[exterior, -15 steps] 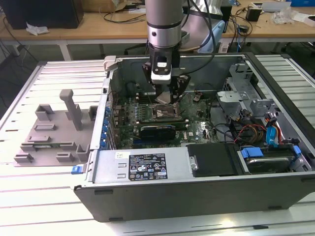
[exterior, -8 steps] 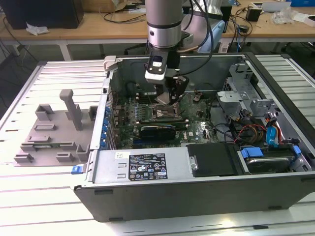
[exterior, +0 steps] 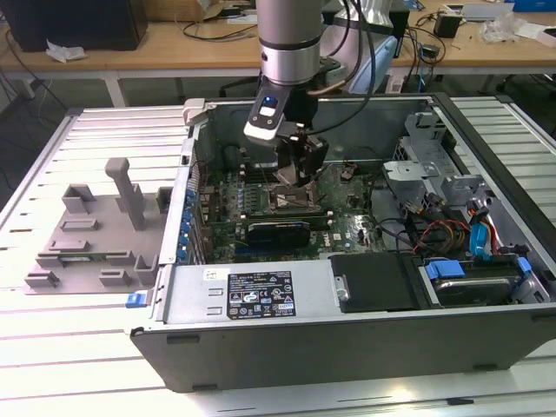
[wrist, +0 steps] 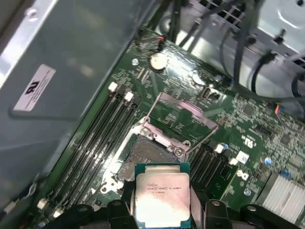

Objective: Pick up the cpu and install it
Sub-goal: 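Place the cpu into insertion slot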

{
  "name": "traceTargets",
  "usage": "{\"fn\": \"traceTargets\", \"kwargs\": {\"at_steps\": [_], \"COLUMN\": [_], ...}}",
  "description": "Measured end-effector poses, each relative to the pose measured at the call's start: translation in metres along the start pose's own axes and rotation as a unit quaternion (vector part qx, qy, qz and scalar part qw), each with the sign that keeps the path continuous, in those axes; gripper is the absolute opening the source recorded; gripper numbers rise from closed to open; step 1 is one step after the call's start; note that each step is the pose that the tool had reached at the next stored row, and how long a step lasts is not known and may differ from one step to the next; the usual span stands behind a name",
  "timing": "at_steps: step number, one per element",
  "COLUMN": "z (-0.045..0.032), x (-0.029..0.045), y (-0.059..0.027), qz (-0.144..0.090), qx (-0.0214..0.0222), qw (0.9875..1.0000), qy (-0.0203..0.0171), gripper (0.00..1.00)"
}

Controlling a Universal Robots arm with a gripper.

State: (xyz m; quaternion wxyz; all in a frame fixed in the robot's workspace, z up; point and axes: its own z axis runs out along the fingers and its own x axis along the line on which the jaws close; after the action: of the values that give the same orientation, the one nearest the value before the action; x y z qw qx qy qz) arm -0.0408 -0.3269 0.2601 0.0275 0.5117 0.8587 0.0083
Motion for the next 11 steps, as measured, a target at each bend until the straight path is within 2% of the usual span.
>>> {"fn": "traceTargets", "kwargs": {"at_steps": [1,2,6,8,11], "z": [0.0,0.0001,0.0002,0.0003,0.0003], "x": [0.0,0.0,0.0,0.0,0.0], "y": [0.0,0.0,0.0,0.0,0.0], "qz": [0.008,0.034,0.07,0.099,0.126], "qx": [0.0003,0.0013,0.0027,0.0038,0.0048], "qw": [1.0,0.9994,0.9975,0.995,0.992], "qy": [-0.0003,-0.0014,-0.003,-0.0042,-0.0053], "gripper": [0.54,0.54,0.54,0.54,0.54]}}
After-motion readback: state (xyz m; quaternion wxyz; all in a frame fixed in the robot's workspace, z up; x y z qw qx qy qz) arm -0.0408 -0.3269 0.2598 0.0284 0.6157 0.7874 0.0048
